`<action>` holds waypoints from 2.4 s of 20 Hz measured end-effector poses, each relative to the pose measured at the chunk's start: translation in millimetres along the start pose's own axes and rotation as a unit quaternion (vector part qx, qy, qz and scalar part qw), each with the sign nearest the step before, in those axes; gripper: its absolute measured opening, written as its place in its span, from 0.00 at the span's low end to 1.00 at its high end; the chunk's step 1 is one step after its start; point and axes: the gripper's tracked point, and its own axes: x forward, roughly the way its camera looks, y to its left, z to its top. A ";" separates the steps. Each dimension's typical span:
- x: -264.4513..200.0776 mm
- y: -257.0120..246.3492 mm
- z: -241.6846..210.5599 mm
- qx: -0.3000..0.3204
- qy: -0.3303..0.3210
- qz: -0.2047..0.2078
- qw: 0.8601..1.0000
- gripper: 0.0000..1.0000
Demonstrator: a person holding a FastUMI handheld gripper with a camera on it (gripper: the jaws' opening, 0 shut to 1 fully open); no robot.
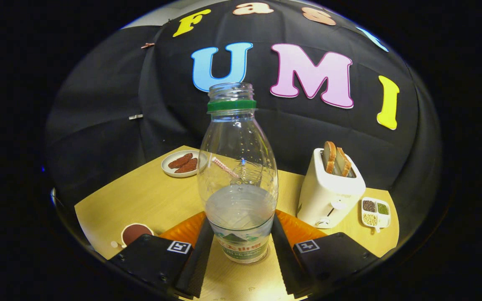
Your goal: Take the bottle from table, then pour the juice into the cup, finally place the bottle on the coaster
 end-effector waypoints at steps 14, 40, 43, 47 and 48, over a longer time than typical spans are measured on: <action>47.4 -29.7 -51.1 0.079 0.005 -0.022 0.997 0.76; 37.1 -12.3 -87.8 0.061 0.021 -0.006 0.998 0.94; 33.5 -14.5 -87.7 0.063 0.023 -0.010 0.998 0.96; 25.5 -14.4 -90.7 0.060 0.029 -0.012 0.998 0.97; 22.5 -13.3 -91.4 0.060 0.030 -0.012 0.998 0.96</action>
